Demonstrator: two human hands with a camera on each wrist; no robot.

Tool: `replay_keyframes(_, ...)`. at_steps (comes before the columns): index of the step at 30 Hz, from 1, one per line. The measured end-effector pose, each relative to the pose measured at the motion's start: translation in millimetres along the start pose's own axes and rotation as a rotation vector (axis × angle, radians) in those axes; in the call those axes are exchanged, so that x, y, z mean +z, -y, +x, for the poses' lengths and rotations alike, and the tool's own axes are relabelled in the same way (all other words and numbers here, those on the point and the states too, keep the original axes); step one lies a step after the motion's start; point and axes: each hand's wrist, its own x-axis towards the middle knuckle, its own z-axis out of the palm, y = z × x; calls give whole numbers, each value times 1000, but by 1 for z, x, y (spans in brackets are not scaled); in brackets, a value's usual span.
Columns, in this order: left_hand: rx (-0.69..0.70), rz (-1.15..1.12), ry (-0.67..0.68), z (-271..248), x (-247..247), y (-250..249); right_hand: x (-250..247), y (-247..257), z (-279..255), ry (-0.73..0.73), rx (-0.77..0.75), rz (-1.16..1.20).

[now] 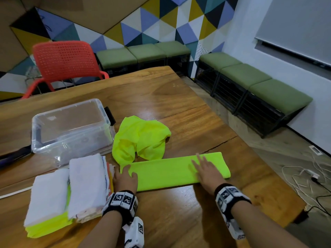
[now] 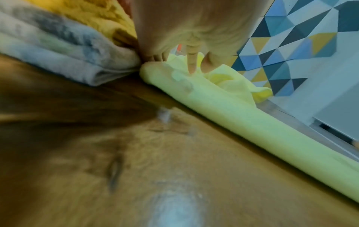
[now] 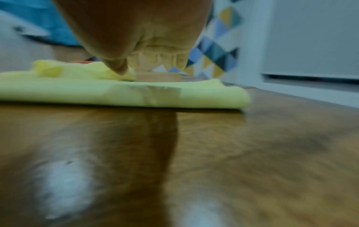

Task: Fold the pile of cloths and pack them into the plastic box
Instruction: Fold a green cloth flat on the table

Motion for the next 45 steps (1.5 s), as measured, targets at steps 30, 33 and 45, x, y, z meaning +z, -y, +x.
replay_keyframes(30, 17, 286, 141, -2, -42, -13, 8, 134, 32, 260, -126, -76)
replay_keyframes(33, 25, 252, 164, -1, -41, -17, 2, 139, 41, 312, -117, -104)
replay_keyframes(45, 98, -50, 259, -12, -44, -27, -23, 115, 44, 112, 76, 788)
